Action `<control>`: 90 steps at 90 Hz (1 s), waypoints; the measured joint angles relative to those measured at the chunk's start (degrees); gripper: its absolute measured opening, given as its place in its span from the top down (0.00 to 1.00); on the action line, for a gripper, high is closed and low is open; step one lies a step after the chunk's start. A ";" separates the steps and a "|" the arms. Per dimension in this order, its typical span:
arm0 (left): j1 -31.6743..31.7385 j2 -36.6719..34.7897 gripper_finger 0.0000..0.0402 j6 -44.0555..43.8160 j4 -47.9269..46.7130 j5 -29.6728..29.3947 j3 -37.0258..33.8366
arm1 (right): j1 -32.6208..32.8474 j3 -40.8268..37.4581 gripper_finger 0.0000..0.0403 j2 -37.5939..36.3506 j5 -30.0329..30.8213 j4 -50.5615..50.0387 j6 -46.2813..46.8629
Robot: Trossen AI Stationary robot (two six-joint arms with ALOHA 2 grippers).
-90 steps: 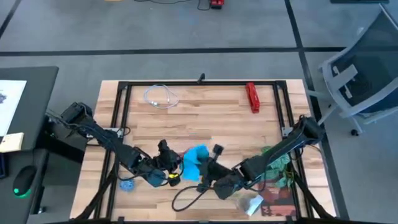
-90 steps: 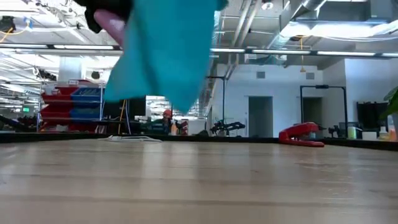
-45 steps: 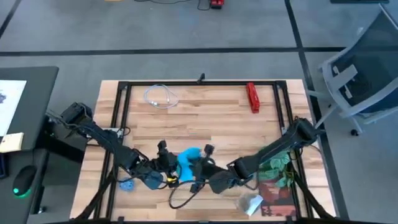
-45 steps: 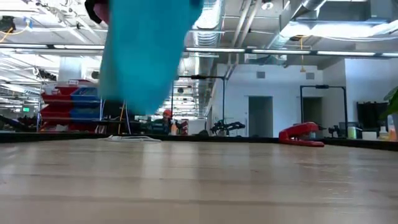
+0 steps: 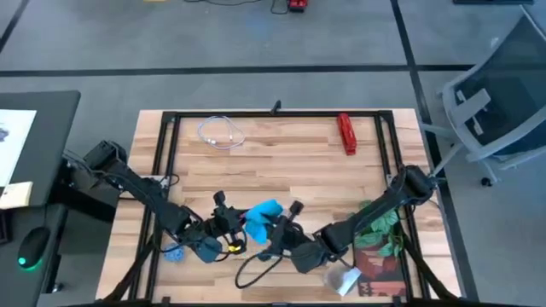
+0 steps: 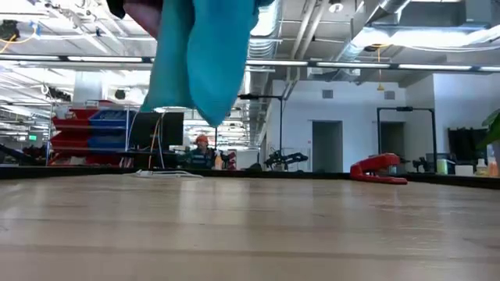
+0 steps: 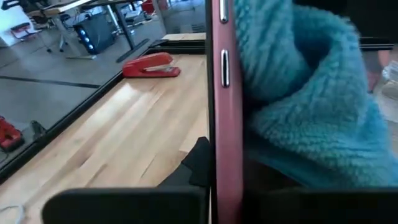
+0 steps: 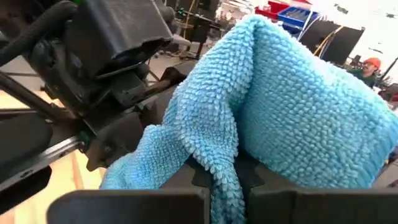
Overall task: Apply microfiber cloth
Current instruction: Wipe the back and front of the cellphone with the blue microfiber cloth
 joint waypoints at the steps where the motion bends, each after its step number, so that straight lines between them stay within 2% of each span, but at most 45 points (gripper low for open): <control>1: 0.00 0.00 0.99 -0.01 0.12 0.00 -0.01 | -0.08 0.03 1.00 0.15 -0.59 -0.13 0.73; 12: -0.04 0.11 0.99 0.38 1.81 1.20 -0.03 | -0.90 0.08 1.00 2.14 -5.04 -3.24 7.01; 32: -0.10 0.35 0.98 -3.04 4.93 3.65 -0.30 | -0.05 0.34 1.00 2.52 -6.82 -10.85 15.80; 54: -0.26 0.35 0.98 -5.05 11.41 5.64 -0.32 | 2.85 0.22 1.00 2.56 -9.18 -11.25 16.58; 66: -0.11 -0.50 0.98 -3.25 18.03 4.37 0.56 | 4.52 -0.38 1.00 3.73 -13.91 -18.59 18.05; 78: -0.15 0.09 0.98 -0.07 19.53 5.38 0.08 | 6.46 -0.04 1.00 2.90 -12.48 -23.90 25.95; 90: 0.09 -0.24 0.98 0.88 21.83 5.33 0.27 | 7.28 -0.14 1.00 3.29 -11.26 -21.49 26.78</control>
